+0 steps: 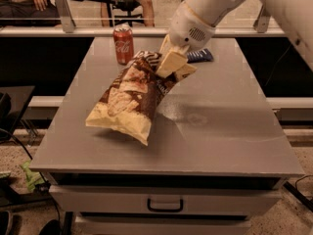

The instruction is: Pick brown chip bag

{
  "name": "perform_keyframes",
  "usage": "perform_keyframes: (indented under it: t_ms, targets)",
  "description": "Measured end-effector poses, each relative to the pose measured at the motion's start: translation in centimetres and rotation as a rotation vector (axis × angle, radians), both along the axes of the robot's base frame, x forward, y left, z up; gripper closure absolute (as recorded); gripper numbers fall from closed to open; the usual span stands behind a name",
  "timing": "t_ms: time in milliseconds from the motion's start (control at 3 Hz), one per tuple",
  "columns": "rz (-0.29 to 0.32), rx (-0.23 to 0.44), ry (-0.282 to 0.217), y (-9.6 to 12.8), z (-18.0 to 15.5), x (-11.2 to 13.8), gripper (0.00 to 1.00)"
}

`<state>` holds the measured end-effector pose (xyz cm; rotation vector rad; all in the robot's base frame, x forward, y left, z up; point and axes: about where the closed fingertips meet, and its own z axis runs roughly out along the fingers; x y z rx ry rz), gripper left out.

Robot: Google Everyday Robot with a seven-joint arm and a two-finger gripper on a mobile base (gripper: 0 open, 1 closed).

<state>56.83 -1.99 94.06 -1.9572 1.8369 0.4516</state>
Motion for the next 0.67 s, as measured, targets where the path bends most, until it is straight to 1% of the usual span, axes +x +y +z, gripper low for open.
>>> perform_keyframes:
  t_ms: [333, 667]
  targets:
    - [0.032, 0.084, -0.017, -0.5, 3.4, -0.9, 1.0]
    - [0.066, 0.155, -0.026, -0.1, 6.2, -1.4, 1.0]
